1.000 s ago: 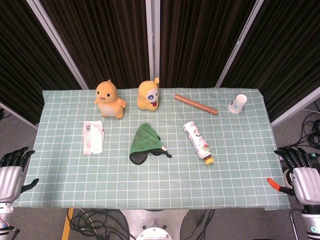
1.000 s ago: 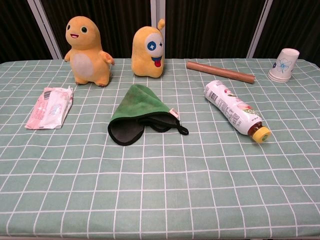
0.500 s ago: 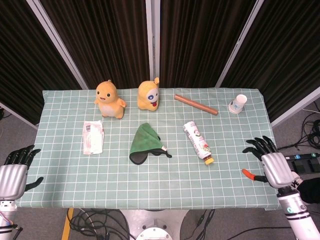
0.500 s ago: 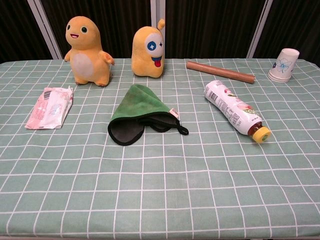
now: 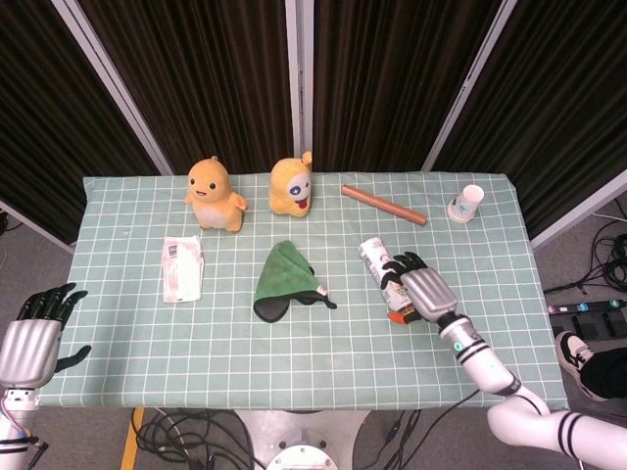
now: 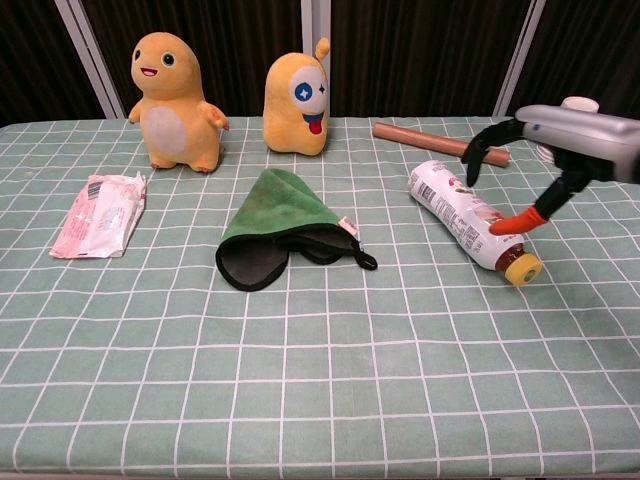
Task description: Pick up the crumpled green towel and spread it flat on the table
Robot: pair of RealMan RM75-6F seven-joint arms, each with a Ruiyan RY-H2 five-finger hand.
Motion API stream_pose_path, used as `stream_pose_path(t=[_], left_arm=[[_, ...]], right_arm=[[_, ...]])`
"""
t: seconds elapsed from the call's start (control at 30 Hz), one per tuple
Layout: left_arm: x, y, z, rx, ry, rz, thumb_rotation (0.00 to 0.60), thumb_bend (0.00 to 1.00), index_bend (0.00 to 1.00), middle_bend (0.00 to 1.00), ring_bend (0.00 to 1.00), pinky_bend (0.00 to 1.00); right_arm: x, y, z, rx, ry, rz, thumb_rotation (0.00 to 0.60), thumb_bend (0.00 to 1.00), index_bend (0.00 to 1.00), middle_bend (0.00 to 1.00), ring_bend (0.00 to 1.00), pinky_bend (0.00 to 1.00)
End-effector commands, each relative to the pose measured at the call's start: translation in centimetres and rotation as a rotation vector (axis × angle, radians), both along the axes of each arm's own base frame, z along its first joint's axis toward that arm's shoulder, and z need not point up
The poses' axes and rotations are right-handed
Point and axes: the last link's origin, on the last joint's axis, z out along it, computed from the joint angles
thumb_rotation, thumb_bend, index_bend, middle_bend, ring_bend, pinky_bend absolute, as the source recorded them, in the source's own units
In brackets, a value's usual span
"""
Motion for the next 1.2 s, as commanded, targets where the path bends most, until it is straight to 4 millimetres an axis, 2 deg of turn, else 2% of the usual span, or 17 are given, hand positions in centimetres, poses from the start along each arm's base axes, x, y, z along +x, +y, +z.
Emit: stream_pose_path(t=[0.03, 0.3, 0.63, 0.93, 1.2], left_arm=[[-0.1, 0.0, 0.0, -0.002, 0.001, 0.003, 0.600, 0.12, 0.27, 0.26, 0.19, 0.19], [-0.2, 0.3, -0.1, -0.009, 0.004, 0.012, 0.600, 0.12, 0.27, 0.26, 0.19, 0.20], [-0.5, 0.5, -0.1, -0.027, 0.003, 0.017, 0.600, 0.12, 0.27, 0.26, 0.19, 0.20], [-1.0, 0.5, -0.1, -0.031, -0.004, 0.028, 0.600, 0.12, 0.27, 0.26, 0.19, 0.19], [-1.3, 0.5, -0.1, -0.030, -0.009, 0.034, 0.600, 0.12, 0.27, 0.26, 0.19, 0.20]], right_arm=[[2.1, -2.2, -3.1, 0.029, 0.018, 0.012, 0.567, 0.07, 0.43, 0.20, 0.07, 0.06], [4.4, -3.8, -8.1, 0.074, 0.028, -0.007, 0.555, 0.07, 0.44, 0.20, 0.07, 0.06], [6.6, -4.8, -12.0, 0.063, 0.013, -0.034, 0.562, 0.07, 0.49, 0.21, 0.07, 0.06], [8.1, -5.3, -13.6, 0.069, -0.013, -0.036, 0.572, 0.09, 0.50, 0.22, 0.07, 0.06], [8.0, -5.8, -14.0, 0.049, 0.005, -0.035, 0.566, 0.12, 0.50, 0.23, 0.08, 0.06]])
